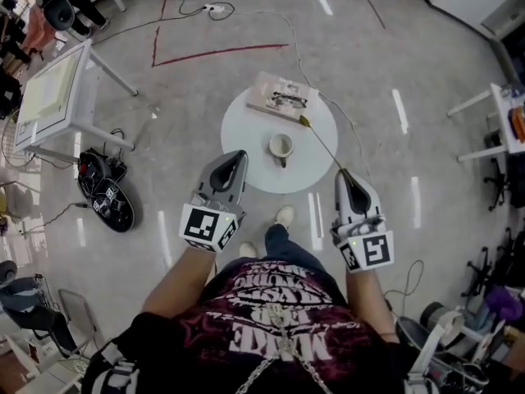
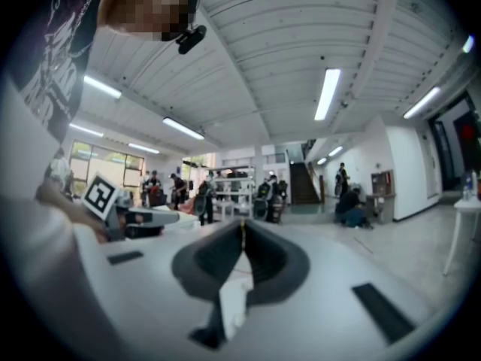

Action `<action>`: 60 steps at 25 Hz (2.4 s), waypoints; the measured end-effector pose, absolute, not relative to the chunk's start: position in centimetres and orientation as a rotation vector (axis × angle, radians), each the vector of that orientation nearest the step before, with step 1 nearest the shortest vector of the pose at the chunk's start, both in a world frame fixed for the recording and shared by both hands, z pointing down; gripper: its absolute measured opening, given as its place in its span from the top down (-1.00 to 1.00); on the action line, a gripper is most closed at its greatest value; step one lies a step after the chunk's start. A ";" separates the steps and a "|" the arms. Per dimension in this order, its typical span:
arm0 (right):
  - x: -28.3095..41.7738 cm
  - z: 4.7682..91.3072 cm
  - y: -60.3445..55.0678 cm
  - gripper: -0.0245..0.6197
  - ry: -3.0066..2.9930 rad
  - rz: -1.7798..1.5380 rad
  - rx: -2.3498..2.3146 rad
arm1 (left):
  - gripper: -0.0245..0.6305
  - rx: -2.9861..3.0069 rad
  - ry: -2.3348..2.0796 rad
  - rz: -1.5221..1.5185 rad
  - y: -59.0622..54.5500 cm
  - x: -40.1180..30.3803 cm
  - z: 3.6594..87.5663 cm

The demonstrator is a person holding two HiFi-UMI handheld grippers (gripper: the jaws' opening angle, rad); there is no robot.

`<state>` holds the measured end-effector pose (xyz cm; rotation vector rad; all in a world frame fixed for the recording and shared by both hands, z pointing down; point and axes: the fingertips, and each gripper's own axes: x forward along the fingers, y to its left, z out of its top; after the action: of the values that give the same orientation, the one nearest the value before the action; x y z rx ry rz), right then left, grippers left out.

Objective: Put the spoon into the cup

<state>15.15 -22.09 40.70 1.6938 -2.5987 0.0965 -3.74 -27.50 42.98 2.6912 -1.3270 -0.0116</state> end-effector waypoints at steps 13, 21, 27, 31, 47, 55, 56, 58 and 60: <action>18.1 41.1 -27.7 0.81 -2.651 0.125 1.596 | 0.84 2.653 -1.366 0.016 -32.2 0.0 43.7; 19.0 41.2 -30.8 0.81 -2.760 0.172 1.488 | 0.84 2.610 -1.477 0.039 -34.4 0.5 43.4; 19.9 41.2 -33.0 0.81 -2.785 0.193 1.498 | 0.84 2.603 -1.502 0.091 -35.1 0.7 43.9; 20.4 40.9 -34.7 0.81 -2.771 0.176 1.526 | 0.84 2.617 -1.507 0.105 -35.9 0.7 43.5; 16.6 41.7 -39.5 0.81 -2.668 0.152 1.605 | 0.84 2.745 -1.363 0.086 -42.7 2.2 43.3; 16.2 46.1 -38.4 0.81 -2.586 0.275 1.595 | 0.84 2.635 -1.303 0.137 -42.6 1.3 49.0; 16.3 46.9 -38.1 0.81 -2.573 0.294 1.595 | 0.84 2.625 -1.293 0.156 -42.4 1.3 49.9; 16.4 48.4 -37.6 0.81 -2.544 0.335 1.591 | 0.84 2.607 -1.276 0.191 -42.0 1.4 51.6; 16.5 50.1 -37.1 0.81 -2.514 0.382 1.580 | 0.84 2.591 -1.258 0.222 -41.7 1.5 53.0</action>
<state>16.51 -37.08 50.09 1.5796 -2.5143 0.3819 1.48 -41.68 53.05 2.5912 -1.2577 0.2218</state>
